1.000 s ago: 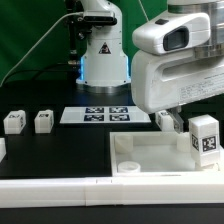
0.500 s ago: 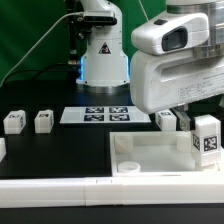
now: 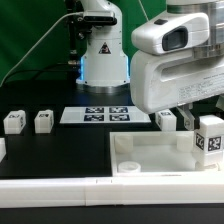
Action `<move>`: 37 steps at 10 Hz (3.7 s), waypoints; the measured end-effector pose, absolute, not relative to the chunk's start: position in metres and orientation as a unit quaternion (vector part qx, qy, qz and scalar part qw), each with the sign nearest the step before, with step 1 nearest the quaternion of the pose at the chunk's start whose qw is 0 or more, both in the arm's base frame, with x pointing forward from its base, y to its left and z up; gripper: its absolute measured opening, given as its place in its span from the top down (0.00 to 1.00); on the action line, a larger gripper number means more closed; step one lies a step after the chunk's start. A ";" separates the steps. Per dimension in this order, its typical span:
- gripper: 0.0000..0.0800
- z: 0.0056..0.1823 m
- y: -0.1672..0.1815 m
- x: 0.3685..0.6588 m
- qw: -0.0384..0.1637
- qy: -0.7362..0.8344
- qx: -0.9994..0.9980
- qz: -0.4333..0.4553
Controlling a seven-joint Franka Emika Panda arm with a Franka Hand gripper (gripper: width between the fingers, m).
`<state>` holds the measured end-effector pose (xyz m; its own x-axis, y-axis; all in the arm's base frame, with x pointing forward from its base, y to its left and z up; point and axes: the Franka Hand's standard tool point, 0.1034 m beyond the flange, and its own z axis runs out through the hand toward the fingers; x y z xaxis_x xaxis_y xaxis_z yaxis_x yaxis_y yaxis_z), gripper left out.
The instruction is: Assemble one leg
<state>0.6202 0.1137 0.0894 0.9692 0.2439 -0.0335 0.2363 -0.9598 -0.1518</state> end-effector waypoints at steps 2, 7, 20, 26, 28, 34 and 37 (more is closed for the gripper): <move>0.63 0.089 0.115 0.620 0.072 -0.045 -0.996 0.032; 0.63 0.090 0.120 0.620 0.065 0.201 -0.976 0.048; 0.22 0.089 0.134 0.617 0.050 0.519 -0.850 0.073; 0.19 0.085 0.127 0.615 0.066 0.211 -0.974 0.059; 0.19 0.085 0.124 0.615 0.072 0.098 -0.991 0.050; 0.19 0.085 0.119 0.616 0.078 -0.103 -0.991 0.034; 0.50 0.084 0.119 0.616 0.078 -0.103 -0.991 0.034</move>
Offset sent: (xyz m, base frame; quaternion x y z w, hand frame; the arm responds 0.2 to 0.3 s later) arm 0.0000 0.0000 0.0000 0.0000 0.0000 0.1790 0.9838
